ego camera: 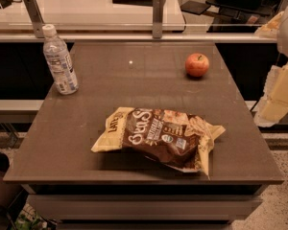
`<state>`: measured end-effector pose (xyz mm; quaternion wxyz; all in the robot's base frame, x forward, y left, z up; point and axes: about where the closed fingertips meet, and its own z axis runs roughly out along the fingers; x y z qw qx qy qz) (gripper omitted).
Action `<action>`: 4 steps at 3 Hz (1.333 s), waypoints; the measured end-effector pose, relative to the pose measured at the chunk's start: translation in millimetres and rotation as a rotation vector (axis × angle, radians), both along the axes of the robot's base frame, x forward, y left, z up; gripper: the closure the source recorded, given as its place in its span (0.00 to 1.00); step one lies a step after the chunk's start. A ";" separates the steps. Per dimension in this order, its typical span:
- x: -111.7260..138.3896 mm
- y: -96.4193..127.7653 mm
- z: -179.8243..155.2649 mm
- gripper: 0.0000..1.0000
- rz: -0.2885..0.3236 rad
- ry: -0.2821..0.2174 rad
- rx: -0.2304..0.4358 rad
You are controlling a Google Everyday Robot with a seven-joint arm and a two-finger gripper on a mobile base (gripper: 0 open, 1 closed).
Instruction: Move apple near blue plastic bottle
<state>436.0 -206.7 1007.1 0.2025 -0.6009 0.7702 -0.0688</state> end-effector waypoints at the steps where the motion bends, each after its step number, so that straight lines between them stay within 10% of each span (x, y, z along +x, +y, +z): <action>1: 0.0 0.0 0.0 0.00 0.000 0.000 0.000; 4: 47.6 -6.2 -22.7 0.00 -0.121 -0.059 0.203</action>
Offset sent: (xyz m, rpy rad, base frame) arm 0.0197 -0.0038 -0.0065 0.0522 -0.0121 -0.0293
